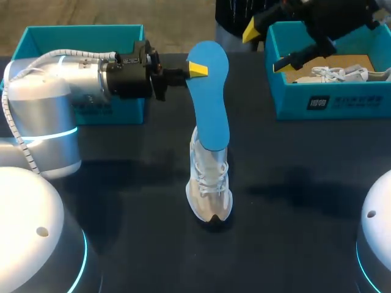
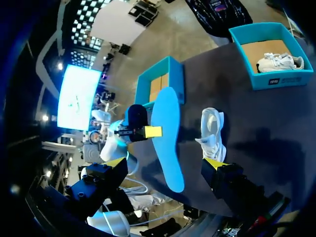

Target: Take the shoe out of the shoebox, open the shoe tongue, remove and reinsert the insole, then place the shoe into the shoebox

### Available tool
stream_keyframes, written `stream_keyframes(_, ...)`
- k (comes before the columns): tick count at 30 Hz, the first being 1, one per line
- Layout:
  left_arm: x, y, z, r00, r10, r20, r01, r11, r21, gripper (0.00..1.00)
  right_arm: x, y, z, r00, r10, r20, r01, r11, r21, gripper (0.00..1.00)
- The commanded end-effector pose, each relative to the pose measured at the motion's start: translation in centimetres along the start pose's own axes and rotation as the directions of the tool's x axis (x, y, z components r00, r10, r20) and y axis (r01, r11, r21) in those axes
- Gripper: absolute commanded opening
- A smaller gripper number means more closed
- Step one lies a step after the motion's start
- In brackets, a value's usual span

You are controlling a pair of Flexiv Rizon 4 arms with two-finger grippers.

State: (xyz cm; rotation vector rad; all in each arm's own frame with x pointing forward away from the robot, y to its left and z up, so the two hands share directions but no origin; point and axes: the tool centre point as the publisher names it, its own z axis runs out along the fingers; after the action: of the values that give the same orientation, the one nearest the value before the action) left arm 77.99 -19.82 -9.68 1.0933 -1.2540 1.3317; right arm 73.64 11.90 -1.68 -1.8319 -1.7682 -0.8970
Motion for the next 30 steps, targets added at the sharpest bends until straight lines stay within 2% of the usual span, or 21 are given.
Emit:
stream_keyframes(1, 0.0, 0.1, 0.0, 1.000, 0.000, 0.002, 0.000, 1.000, 0.001, 0.00, 1.1, 0.9, 0.8, 0.977, -0.003, 0.211, -0.002, 1.000, 0.023, 1.00)
stream_keyframes(13, 0.0, 0.1, 0.0, 1.000, 0.000, 0.002, 0.000, 1.000, 0.001, 0.00, 3.5, 1.7, 2.0, 0.913, -0.045, 0.406, 0.022, 0.998, 0.062, 1.00)
stream_keyframes(23, 0.0, 0.1, 0.0, 1.000, 0.000, 0.002, 0.000, 1.000, 0.001, 0.00, 4.8, 2.0, 2.8, 0.853, -0.075, 0.517, 0.062, 0.997, 0.043, 1.00)
stream_keyframes(30, 0.0, 0.1, 0.0, 1.000, 0.000, 0.002, 0.000, 1.000, 0.001, 0.00, 5.0, 2.3, 3.6, 0.814, -0.071, 0.576, 0.052, 0.997, 0.049, 1.00)
